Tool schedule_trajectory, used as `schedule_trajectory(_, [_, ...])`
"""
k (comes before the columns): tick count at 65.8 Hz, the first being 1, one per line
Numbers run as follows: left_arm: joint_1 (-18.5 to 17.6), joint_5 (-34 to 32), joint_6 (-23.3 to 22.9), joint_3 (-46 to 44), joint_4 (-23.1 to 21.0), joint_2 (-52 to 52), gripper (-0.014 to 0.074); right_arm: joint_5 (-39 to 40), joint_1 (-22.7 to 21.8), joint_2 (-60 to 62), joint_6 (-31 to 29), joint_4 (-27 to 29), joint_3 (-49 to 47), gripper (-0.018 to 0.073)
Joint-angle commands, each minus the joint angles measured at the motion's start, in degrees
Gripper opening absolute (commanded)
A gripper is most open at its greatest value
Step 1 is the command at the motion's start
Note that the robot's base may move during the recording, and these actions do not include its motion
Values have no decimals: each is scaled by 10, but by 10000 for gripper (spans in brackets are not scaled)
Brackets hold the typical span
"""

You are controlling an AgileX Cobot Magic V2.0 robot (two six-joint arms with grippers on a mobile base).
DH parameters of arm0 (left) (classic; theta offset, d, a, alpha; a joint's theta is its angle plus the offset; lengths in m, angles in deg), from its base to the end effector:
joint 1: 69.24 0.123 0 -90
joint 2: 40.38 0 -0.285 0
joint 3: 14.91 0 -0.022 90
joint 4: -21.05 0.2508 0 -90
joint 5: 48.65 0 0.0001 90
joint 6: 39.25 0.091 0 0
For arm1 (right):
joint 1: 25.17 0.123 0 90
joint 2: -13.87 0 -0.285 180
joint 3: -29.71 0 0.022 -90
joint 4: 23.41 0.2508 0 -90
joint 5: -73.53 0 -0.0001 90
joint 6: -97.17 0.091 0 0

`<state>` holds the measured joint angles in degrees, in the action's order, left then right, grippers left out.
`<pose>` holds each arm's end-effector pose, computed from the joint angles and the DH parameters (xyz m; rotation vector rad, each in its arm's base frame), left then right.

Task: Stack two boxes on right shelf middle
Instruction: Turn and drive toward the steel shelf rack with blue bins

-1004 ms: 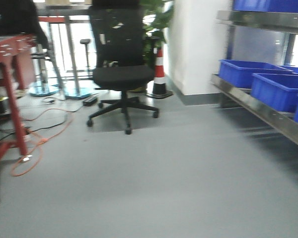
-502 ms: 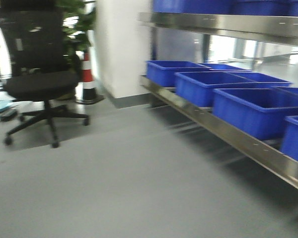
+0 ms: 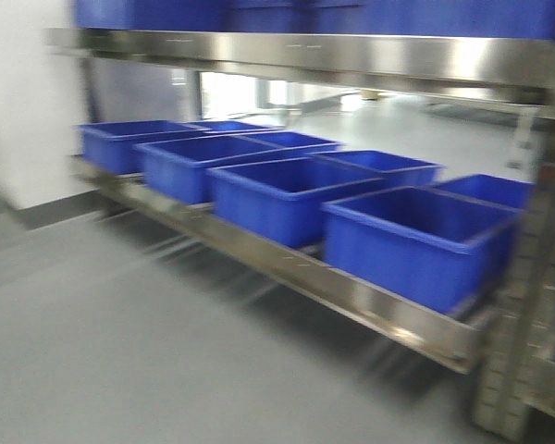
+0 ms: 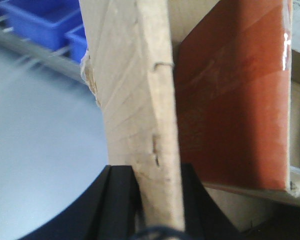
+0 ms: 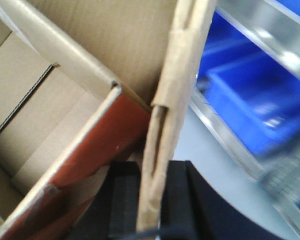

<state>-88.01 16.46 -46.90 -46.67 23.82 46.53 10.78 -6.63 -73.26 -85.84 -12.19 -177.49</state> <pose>0.2440 -0.0787 0.5231 0.1989 2.0961 -0.2194 0.2486 0.1000 0.5045 -0.4077 2.1108 0.3971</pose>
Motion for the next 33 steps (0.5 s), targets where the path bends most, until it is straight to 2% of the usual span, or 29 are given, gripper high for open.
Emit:
schedule_trajectory(1, [-4, -47, 2, -8, -20, -10, -111, 16, -1, 5, -9, 8, -7, -154])
schedule_trajectory(33, [-4, -47, 2, -8, -20, -10, -111, 16, -1, 5, -9, 8, -7, -154])
